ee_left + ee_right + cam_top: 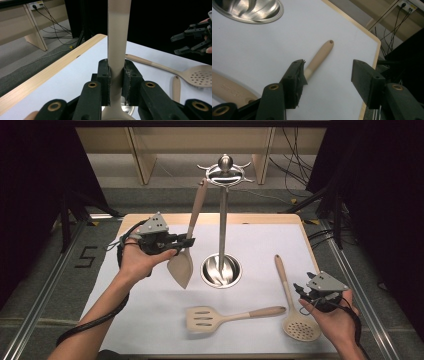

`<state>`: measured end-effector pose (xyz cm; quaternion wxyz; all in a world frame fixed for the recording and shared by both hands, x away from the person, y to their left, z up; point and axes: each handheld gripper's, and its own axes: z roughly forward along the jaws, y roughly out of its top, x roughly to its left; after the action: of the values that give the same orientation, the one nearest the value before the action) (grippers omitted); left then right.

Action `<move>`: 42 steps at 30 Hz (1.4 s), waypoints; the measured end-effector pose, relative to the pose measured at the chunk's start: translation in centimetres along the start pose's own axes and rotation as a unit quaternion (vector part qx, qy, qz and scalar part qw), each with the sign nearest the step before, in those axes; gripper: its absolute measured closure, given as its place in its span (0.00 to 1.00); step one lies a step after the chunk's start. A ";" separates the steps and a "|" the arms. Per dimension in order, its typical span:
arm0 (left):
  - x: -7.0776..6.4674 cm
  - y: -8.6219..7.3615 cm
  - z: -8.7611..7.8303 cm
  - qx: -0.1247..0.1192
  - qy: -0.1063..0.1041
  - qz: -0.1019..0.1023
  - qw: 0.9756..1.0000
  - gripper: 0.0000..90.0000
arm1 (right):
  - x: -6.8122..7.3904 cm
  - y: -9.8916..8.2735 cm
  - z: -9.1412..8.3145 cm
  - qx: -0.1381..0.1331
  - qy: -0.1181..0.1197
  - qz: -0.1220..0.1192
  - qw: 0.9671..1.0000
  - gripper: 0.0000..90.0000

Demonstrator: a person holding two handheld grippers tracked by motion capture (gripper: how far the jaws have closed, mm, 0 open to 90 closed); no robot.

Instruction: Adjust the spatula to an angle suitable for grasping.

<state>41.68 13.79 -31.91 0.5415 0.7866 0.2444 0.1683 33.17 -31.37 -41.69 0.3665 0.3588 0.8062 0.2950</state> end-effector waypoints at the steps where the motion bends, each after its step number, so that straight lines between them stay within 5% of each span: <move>1: 0.0 0.0 0.1 0.000 0.001 -0.002 1.000 0.85 | 0.0 0.0 0.0 0.000 0.000 0.000 1.000 0.49; 13: -0.3 0.8 0.1 -0.017 0.006 -0.002 1.000 0.85 | 0.0 0.0 0.0 0.001 0.002 0.001 1.000 0.49; 18: -0.6 1.2 -0.3 -0.042 0.013 -0.009 0.999 0.89 | 0.1 0.0 0.0 0.001 0.001 0.002 1.000 0.49; 28: -2.2 3.8 -1.6 -0.124 0.046 -0.022 0.991 0.99 | 0.1 0.0 0.1 0.002 0.002 -0.002 1.000 0.49; 42: -3.4 7.7 -1.4 -0.175 0.050 -0.011 0.983 0.99 | 0.1 0.0 0.0 0.001 0.002 -0.002 1.000 0.49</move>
<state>39.72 10.67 -24.27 0.6599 0.6674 0.2468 0.2413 33.15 -31.26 -41.76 0.3645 0.3572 0.8080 0.2943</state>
